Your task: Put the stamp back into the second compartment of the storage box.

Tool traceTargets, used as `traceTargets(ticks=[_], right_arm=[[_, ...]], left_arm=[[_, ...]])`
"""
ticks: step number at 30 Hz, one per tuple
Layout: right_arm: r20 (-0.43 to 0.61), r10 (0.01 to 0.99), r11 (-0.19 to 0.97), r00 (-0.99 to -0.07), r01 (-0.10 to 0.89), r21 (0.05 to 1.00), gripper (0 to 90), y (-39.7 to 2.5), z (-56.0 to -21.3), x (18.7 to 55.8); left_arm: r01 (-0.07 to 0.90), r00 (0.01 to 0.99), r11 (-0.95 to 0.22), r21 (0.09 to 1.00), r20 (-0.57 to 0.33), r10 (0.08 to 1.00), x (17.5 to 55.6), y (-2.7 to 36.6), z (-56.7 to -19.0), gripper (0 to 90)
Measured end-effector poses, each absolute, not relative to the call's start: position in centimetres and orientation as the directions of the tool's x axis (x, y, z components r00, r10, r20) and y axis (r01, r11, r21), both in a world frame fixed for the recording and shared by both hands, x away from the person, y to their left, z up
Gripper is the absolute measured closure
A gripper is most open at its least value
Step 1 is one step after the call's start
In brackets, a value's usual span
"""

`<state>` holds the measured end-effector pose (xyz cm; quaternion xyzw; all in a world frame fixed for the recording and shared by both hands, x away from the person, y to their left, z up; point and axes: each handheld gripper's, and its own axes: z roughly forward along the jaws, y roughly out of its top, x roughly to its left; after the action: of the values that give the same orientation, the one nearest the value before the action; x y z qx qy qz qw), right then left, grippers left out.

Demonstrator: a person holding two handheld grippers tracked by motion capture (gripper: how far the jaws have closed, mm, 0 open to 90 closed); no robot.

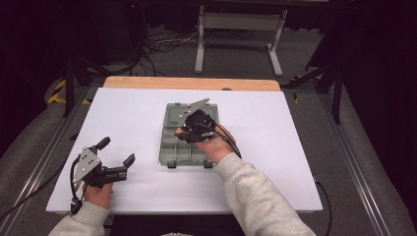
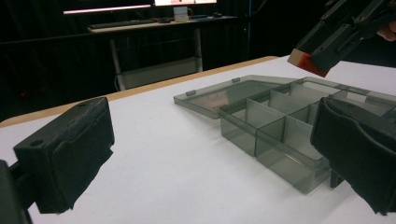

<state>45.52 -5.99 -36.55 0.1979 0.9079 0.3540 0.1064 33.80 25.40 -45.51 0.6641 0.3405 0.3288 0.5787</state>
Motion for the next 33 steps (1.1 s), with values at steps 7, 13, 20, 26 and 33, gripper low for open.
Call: traceTargets(ticks=[7, 13, 20, 26, 33], right_arm=[[-0.049, 0.451, 0.669, -0.891, 0.301, 0.680, 66.2, -5.7, -37.0, 46.4], [-0.047, 0.463, 0.669, -0.885, 0.314, 0.673, 66.2, -5.6, -37.3, 47.0], [-0.048, 0.477, 0.669, -0.877, 0.328, 0.667, 66.2, -5.5, -37.8, 47.7], [-0.048, 0.491, 0.670, -0.870, 0.342, 0.659, 66.2, -5.5, -38.0, 48.3], [-0.045, 0.497, 0.680, -0.866, 0.357, 0.640, 66.2, -5.4, -38.8, 49.0]], left_arm=[[0.071, 0.552, -0.098, 0.993, 0.043, 0.833, 33.8, 25.4, -45.5, 0.5], [0.071, 0.553, -0.097, 0.993, 0.041, 0.832, 33.8, 25.4, -45.5, 0.4], [0.071, 0.554, -0.096, 0.993, 0.041, 0.832, 33.8, 25.4, -45.5, 0.5], [0.071, 0.554, -0.096, 0.993, 0.041, 0.832, 33.8, 25.4, -45.5, 0.5], [0.070, 0.554, -0.097, 0.993, 0.042, 0.831, 33.8, 25.4, -45.5, 0.5]])
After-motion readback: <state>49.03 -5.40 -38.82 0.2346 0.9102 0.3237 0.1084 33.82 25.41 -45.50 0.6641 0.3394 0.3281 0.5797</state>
